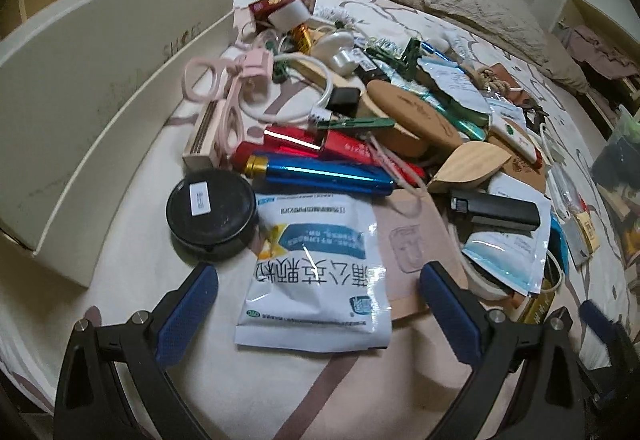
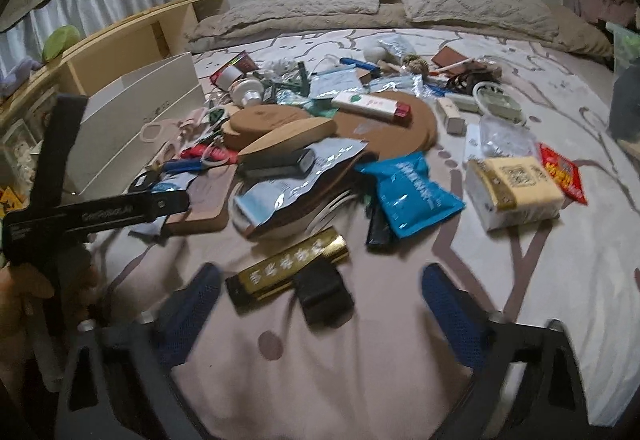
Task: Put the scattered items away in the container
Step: 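Grasp the white medicine packet with the left gripper while the right gripper grasps the black pouch, then lift the white packet and black pouch with both grippers toward the white box, then lower the white packet and black pouch into the box with both grippers, then open the left gripper to release the packet while the right gripper releases the pouch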
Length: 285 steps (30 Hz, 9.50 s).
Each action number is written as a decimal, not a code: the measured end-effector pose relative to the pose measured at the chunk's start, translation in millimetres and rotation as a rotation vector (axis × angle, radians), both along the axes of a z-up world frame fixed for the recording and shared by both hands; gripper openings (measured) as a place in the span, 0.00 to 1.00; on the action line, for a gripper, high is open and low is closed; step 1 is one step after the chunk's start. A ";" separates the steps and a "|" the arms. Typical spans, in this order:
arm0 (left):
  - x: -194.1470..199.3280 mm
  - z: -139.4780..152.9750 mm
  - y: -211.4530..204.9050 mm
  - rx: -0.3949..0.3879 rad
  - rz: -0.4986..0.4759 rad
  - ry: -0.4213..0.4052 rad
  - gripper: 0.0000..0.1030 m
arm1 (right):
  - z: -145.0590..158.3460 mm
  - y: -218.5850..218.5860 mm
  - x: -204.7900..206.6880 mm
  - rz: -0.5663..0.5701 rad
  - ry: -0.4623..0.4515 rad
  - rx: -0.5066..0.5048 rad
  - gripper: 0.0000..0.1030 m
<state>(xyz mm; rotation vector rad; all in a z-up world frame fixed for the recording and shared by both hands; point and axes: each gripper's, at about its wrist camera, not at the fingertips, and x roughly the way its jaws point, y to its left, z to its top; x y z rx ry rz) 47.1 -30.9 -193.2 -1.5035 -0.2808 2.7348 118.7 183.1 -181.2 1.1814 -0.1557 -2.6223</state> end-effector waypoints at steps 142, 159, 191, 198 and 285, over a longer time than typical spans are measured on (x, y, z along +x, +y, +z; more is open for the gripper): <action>74.6 177.1 -92.7 -0.038 -0.011 0.475 0.53 | 151.6 -56.2 -13.3 0.076 0.306 -0.167 0.34; 75.4 205.6 -162.0 -0.096 0.085 0.548 0.53 | 184.4 -110.4 -36.1 0.166 0.351 -0.155 0.34; -7.6 169.1 -264.5 -0.080 0.065 0.370 0.53 | 181.6 -244.6 -103.5 0.401 0.237 -0.114 0.34; -34.6 147.2 -271.9 -0.111 0.030 0.278 0.53 | 172.3 -261.7 -118.0 0.421 0.197 -0.115 0.34; -60.9 126.7 -319.7 -0.043 0.136 0.297 0.93 | 88.4 -388.7 -183.6 0.649 -0.078 0.084 0.85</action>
